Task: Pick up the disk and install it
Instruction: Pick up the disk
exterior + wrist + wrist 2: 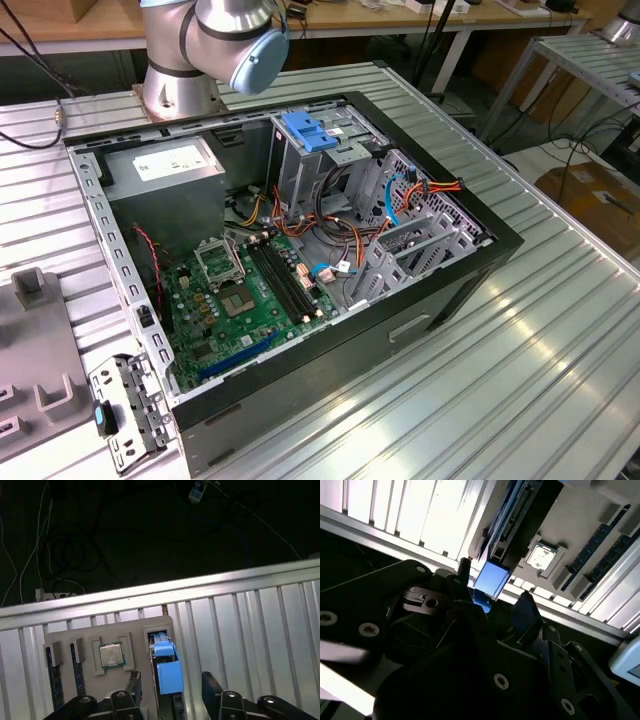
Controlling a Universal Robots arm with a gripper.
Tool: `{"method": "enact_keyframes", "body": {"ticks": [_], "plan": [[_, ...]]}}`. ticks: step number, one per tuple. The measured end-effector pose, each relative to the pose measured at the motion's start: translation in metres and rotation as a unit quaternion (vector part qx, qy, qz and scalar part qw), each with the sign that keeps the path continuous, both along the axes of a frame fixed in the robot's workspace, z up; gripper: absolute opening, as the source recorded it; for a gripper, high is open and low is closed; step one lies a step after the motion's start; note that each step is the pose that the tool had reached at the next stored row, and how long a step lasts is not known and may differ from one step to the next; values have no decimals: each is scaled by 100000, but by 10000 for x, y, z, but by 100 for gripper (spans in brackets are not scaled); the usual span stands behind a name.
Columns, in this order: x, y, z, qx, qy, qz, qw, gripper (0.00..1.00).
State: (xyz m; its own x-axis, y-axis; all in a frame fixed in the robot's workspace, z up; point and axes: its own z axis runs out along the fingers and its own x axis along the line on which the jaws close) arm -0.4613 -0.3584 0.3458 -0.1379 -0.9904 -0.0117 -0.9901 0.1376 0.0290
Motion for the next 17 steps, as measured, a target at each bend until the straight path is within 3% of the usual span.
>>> {"method": "enact_keyframes", "body": {"ticks": [1,3,6,7,11,15,17], "plan": [[0,0,-26,-1,-23,1826,99983,60],[-1,0,-35,-16,-222,2555,99967,60],[-19,0,-49,-170,-1534,2882,99947,60],[-39,0,-58,-172,-1719,2897,99943,60],[-117,0,-138,-155,-1818,3752,99913,60],[-118,0,-205,-95,-1804,7529,99700,60],[-118,0,-255,-92,-1846,7645,99690,60]]}}
